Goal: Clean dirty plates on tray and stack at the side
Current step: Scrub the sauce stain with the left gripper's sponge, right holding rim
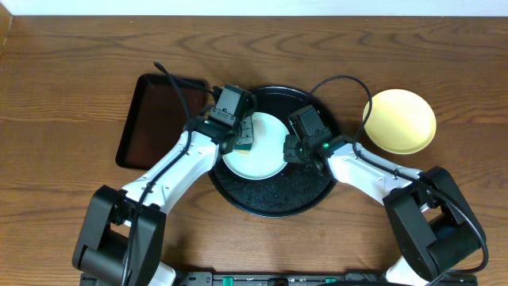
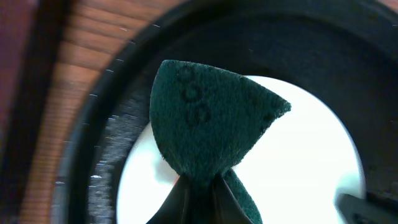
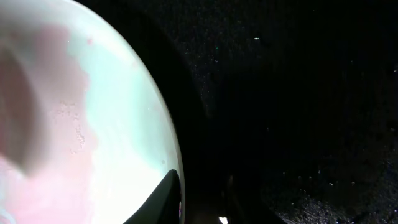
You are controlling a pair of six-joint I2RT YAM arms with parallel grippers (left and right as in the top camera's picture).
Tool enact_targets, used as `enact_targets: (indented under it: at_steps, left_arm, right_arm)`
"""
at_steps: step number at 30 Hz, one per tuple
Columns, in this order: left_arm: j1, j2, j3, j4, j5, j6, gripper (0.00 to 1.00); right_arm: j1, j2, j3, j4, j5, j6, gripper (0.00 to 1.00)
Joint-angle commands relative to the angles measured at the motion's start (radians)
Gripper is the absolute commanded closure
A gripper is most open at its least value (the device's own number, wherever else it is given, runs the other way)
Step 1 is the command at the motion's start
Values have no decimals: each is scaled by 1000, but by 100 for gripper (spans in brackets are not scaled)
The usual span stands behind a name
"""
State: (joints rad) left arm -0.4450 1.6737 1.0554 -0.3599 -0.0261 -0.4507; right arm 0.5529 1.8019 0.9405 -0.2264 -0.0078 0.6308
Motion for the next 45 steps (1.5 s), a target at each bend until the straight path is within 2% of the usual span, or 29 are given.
enact_targets:
  at_steps: [1,6,12,14,17,22,24,29,31,33,37,39,42,45]
  left_arm:
    - [-1,38,-6,9,80,-89,92]
    - [-17,111,-6,48,181,-89,92]
    - [-28,175,-6,58,155,-66,93]
    - [-27,183,-6,50,67,-20,92]
    - [-28,179,-6,11,-153,10,92]
    - [-27,153,-3,-39,-458,63,92]
    - [-27,133,-2,-44,-518,71,92]
    - [-28,52,9,-40,-533,84,92]
    - [-28,7,10,-27,-497,84,92]
    - [-28,-21,10,-14,-395,84,92]
    - [-28,-42,10,27,-24,79,92]
    - [-28,-34,9,41,103,27,92]
    - [-38,-14,7,46,166,-63,92]
    - [-45,21,0,60,165,-68,92]
  right_arm:
    - [-10,31,-2,-9,38,-10,79]
    - [-10,33,-2,-8,38,-3,79]
    - [-10,33,-2,-9,39,-3,80]
    - [-10,33,-2,-9,42,-3,80]
    - [-10,33,-2,-10,42,-3,81]
    - [-10,33,-2,-10,45,-3,93]
    - [-10,33,-2,-10,46,-3,99]
    - [-10,33,-2,-11,53,1,99]
    - [-10,33,-2,-11,53,4,99]
    - [-10,33,-2,-11,53,4,99]
    - [-10,33,-2,-10,53,4,99]
    - [-10,33,-2,-10,53,4,99]
    - [-10,33,-2,-11,53,4,99]
    - [-10,33,-2,-11,53,4,99]
